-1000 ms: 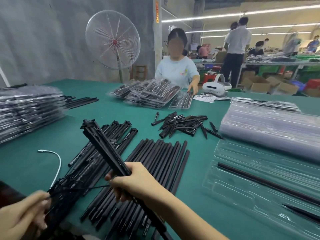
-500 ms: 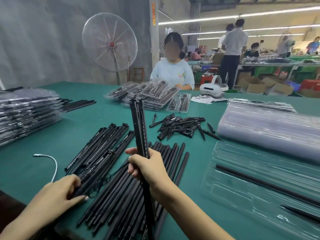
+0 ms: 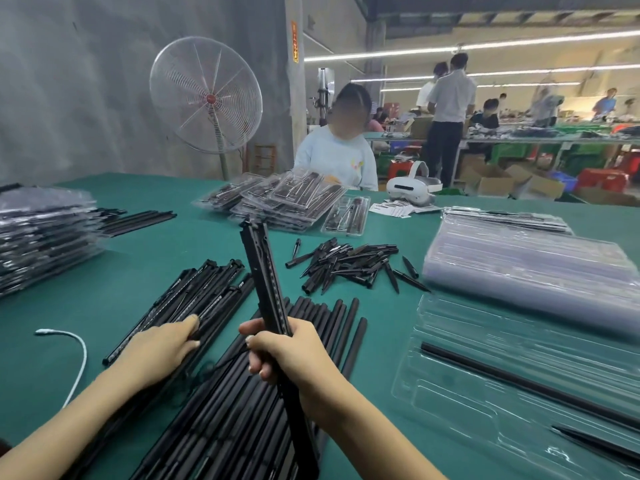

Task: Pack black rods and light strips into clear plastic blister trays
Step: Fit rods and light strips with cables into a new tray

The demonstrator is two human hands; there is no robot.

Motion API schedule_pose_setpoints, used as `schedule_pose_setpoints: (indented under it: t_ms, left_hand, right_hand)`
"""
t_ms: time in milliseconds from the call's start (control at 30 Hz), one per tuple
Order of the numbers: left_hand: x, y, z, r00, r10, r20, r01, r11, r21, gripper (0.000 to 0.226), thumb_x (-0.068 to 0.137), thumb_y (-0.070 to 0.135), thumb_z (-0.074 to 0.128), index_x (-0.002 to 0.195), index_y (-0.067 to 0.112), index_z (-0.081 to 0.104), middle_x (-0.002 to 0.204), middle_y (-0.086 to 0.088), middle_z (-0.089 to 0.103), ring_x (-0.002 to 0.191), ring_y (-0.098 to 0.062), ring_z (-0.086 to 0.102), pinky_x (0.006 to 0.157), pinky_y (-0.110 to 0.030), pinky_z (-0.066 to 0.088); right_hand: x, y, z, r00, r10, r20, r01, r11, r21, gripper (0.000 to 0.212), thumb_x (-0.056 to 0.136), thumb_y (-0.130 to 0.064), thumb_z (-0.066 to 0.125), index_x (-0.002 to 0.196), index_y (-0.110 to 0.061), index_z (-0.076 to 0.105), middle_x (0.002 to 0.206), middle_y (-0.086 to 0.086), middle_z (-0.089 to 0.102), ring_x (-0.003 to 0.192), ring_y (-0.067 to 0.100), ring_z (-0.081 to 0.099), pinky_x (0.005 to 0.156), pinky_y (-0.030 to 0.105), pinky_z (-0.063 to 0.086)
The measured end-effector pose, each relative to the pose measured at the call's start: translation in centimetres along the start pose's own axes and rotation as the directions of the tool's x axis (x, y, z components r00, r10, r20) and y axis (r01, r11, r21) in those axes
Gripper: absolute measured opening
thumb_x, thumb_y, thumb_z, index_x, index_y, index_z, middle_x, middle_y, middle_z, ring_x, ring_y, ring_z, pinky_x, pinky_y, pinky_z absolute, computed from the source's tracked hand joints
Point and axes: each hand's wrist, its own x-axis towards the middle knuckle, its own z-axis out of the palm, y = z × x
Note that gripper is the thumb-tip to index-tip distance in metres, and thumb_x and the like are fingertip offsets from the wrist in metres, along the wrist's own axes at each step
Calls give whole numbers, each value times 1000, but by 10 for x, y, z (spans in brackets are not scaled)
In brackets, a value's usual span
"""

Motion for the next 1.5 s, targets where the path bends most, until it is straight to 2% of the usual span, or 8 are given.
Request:
schedule_pose_setpoints:
  t_ms: [200,433,733,1100,1233,1300,1367,1500]
  left_hand:
    - [32,5,11,999,-19,-36,17,999,-44,14,99,38,40,101,24,36,100,4,64,86,-21,61,63,-33,42]
    - [-28,-32,-28,978,66,-199,-170,806,-567,23,94,20,56,115,29,55,94,11,59,81,-2,55,69,-11,40]
    - [-158,-76,-9,945,318,-79,-322,857,-402,37,79,63,64,109,42,60,95,22,56,75,1,61,63,-14,50]
    - [-184,-75,-2,960,277,-30,-263,864,-430,35,77,51,64,110,49,50,102,28,49,76,24,47,61,3,40]
    - [-188,-59,-9,964,199,-173,-254,878,-406,54,83,38,69,125,57,40,109,54,40,96,25,49,74,10,30]
    - [-188,-59,-7,961,221,-165,-260,924,-281,32,92,58,45,117,44,59,106,44,51,89,-2,67,79,-5,44]
    - [-184,-60,-1,974,164,-158,-203,938,-281,62,87,65,33,124,26,65,99,28,67,93,-11,69,77,-27,49]
    - [-181,-58,-8,978,187,-90,-198,970,-140,45,93,42,34,134,31,49,92,19,45,75,10,42,61,-9,32]
  right_hand:
    - [7,-3,-2,999,-32,-31,34,997,71,16,87,0,53,93,-9,64,48,0,55,38,6,46,41,14,35]
    - [3,7,-6,998,61,34,-62,998,11,6,89,-10,63,94,-7,66,48,-3,55,37,4,47,39,13,36]
    - [-1,5,14,957,230,176,-64,759,-648,21,81,-13,60,61,-10,56,43,-3,57,34,3,49,38,15,38]
    - [-17,4,58,812,378,445,4,759,-651,28,87,-21,67,95,5,68,72,8,65,54,10,56,65,28,51]
    - [-20,6,74,748,457,482,-76,780,-621,21,88,-16,67,92,4,68,50,-5,57,41,-1,51,44,11,43]
    - [-20,6,77,744,479,466,-68,748,-660,18,88,-17,67,88,0,67,53,-1,58,45,4,51,52,17,45]
    - [-20,9,77,729,503,464,-18,692,-722,17,88,-18,66,77,-6,62,62,5,58,51,11,51,59,24,44]
    - [-25,17,73,584,570,578,194,593,-781,36,97,-8,45,62,-11,41,59,1,37,39,3,38,43,15,32]
